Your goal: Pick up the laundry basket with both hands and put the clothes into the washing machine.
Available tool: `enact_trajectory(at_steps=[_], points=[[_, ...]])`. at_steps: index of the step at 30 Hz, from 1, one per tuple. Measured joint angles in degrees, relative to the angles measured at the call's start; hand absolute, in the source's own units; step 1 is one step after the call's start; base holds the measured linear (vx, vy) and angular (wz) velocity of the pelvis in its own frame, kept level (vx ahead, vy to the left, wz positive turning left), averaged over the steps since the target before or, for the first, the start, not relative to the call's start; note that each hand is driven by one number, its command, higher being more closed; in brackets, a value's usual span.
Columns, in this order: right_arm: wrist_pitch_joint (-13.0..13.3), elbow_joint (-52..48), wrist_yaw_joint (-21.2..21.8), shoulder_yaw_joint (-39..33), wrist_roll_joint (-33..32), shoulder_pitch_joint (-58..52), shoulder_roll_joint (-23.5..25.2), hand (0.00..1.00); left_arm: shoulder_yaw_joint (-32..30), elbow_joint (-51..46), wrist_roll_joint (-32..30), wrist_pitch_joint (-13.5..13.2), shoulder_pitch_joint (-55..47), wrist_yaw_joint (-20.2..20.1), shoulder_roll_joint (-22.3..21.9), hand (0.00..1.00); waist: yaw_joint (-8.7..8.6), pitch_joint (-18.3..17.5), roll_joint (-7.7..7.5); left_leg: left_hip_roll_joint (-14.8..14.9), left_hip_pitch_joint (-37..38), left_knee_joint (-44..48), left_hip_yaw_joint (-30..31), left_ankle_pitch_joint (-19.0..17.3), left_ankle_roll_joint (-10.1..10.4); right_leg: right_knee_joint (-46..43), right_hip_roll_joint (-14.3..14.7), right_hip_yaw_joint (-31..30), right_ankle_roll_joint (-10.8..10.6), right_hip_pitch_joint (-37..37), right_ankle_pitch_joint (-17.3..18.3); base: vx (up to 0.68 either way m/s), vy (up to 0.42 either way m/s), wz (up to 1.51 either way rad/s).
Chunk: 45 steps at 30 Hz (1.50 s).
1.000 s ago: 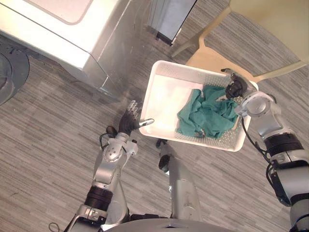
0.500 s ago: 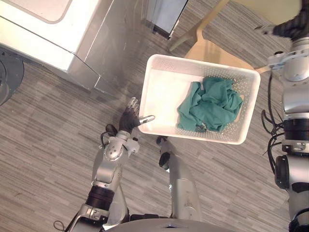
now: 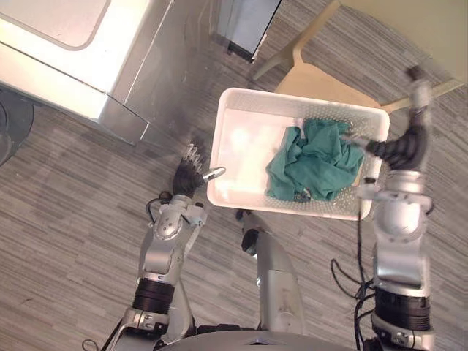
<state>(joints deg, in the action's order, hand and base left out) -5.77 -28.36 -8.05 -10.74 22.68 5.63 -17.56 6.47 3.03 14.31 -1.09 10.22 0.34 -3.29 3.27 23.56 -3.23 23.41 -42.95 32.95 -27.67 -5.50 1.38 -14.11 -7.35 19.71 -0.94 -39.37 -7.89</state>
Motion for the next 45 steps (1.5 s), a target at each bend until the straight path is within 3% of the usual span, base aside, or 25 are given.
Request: enact_trajectory(at_steps=[3, 9, 13, 20, 28, 31, 39, 40, 45], points=[[0.57, 0.44, 2.82, 1.68, -0.01, -1.17, 1.67, 0.0, -0.16, 0.57, -0.77, 0.01, -0.21, 0.56, -0.06, 0.0, -0.1, -0.05, 0.07, -0.5, 0.02, -0.22, 0.4, 0.07, -0.08, -0.46, -0.38, 0.14, -0.13, 0.01, 0.25, -0.02, 0.0, 0.07], [0.37, 16.17, 5.14, 1.18, -0.2, 1.86, 1.27, 0.0, -0.94, 2.18, -2.23, 0.45, -2.26, 0.51, 0.05, 0.0, -0.04, -1.64, 0.62, -2.35, 0.01, -2.44, 0.83, 1.42, -0.52, 0.44, -1.47, 0.98, 0.09, 0.3, 0.04, -0.02, 0.002, 0.13], [-3.16, 29.75, 5.08, -0.74, 2.96, 9.99, 0.75, 0.0, -1.93, 2.13, -2.22, 0.49, -3.26, 0.57, 0.38, 0.0, 0.08, -1.61, 0.67, -2.95, 0.03, -3.99, 0.9, 2.6, -0.53, 1.15, -1.56, 1.32, 0.42, 0.27, -0.35, -0.03, -0.029, 0.06], [-4.41, 49.11, 4.93, 0.67, 6.85, 24.6, -6.85, 0.0, -0.88, 0.86, 0.07, 0.46, -3.31, 0.4, 0.61, 0.0, 1.37, -1.14, 1.47, -2.94, -0.58, -4.41, 0.97, 2.56, -0.39, 2.87, -1.14, 1.52, 0.54, 0.16, -1.55, 0.0, -0.005, 0.01], [-3.93, 69.05, 4.96, 9.11, 9.19, 39.21, -13.11, 0.0, 5.18, -0.62, 7.48, -1.45, -2.32, -0.9, 1.94, 0.0, 1.61, 0.23, 3.42, -2.9, -2.47, -4.04, 1.09, 2.93, -0.81, 3.51, -1.17, 1.9, 0.47, -0.97, -2.76, 0.0, -0.016, 0.01], [-3.9, 73.74, 4.99, 12.33, 9.13, 43.11, -13.84, 0.0, 5.67, -0.69, 8.14, -1.46, -2.02, -0.96, 2.22, 0.0, 1.69, 0.31, 3.57, -2.91, -3.27, -4.19, 0.97, 3.01, -0.73, 3.19, -1.21, 1.72, 0.52, -2.15, -2.74, 0.0, -0.027, 0.0], [-0.83, 83.33, 6.79, 18.85, 6.05, 50.96, -16.96, 0.0, 7.49, -0.6, 8.12, -1.56, -1.25, -1.01, 2.23, 0.0, 1.22, 1.11, 4.05, -4.26, -4.13, -7.37, 0.84, 4.79, -0.43, 1.9, -2.14, 2.02, 1.09, -4.56, -2.01, 0.0, -0.049, 0.07], [-0.66, 83.61, 7.07, 19.24, 5.68, 51.07, -17.27, 1.0, 7.5, -0.54, 8.12, -1.56, -1.24, -1.02, 2.22, 0.0, 1.18, 1.11, 4.05, -4.42, -4.13, -7.71, 0.86, 4.94, -0.59, 1.62, -2.26, 2.07, 1.05, -4.76, -1.78, -0.02, -0.059, 0.11], [0.85, 85.72, 8.63, 20.12, 2.24, 52.93, -19.38, 1.0, 7.7, 0.47, 8.11, -1.56, -1.19, -1.17, 2.19, 0.0, 1.09, 1.11, 4.05, -5.02, -4.13, -10.23, 0.81, 6.61, -0.05, 1.28, -2.47, 2.52, 1.56, -5.68, -1.02, -0.02, -0.058, 0.08]])
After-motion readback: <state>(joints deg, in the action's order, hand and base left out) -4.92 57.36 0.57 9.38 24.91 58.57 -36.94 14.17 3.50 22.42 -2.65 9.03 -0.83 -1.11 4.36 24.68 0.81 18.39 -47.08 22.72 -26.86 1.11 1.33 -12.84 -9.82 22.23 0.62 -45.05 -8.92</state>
